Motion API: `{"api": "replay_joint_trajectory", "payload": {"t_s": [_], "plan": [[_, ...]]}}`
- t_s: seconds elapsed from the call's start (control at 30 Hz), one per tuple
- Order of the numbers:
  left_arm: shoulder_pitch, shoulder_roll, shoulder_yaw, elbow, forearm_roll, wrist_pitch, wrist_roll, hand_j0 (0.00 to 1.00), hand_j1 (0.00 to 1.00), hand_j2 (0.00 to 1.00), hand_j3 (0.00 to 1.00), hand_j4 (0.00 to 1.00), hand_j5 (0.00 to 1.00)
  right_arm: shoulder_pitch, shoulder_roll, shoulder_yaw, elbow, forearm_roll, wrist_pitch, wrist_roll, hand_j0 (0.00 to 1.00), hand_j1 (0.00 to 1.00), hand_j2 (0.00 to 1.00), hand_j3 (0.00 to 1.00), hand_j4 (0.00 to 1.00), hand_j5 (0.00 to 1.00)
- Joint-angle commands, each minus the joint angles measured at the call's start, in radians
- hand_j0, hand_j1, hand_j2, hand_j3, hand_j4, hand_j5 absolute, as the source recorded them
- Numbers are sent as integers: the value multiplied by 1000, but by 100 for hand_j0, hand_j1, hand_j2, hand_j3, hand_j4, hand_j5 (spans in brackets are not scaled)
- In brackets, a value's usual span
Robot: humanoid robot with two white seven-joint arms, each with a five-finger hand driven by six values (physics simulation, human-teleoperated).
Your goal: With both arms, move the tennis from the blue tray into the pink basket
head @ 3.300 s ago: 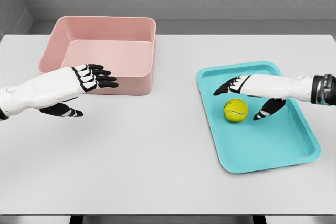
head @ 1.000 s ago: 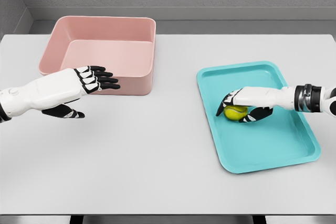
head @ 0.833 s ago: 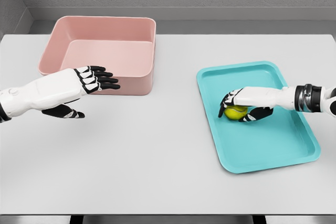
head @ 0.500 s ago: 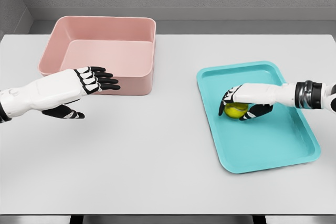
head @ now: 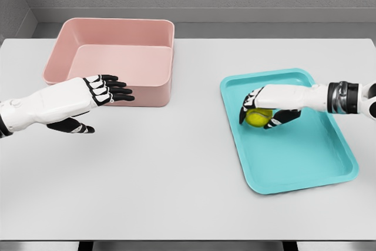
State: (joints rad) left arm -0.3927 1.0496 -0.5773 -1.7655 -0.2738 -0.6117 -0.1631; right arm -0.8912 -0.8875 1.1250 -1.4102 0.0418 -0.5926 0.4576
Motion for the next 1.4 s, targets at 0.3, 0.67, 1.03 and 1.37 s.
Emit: {"api": "replay_joint_trajectory", "payload": {"t_s": [0.3,0.67,1.03,1.37], "plan": [[0,0,0,0,5,1,1,100,100,100,100,100,100,-8,-1,-2,-27,-7,2,0,59,59,59,59,59,59],[0,1,0,0,4,1,1,100,100,100,100,100,100,-23,1,-2,-65,-7,2,1,59,59,59,59,59,59],[0,1,0,0,4,1,1,100,100,100,100,100,100,-31,18,-2,-108,-7,4,1,59,59,59,59,59,59],[0,1,0,0,4,1,1,100,100,100,100,100,100,-52,62,-1,-125,-5,4,1,59,59,59,59,59,59]]}}
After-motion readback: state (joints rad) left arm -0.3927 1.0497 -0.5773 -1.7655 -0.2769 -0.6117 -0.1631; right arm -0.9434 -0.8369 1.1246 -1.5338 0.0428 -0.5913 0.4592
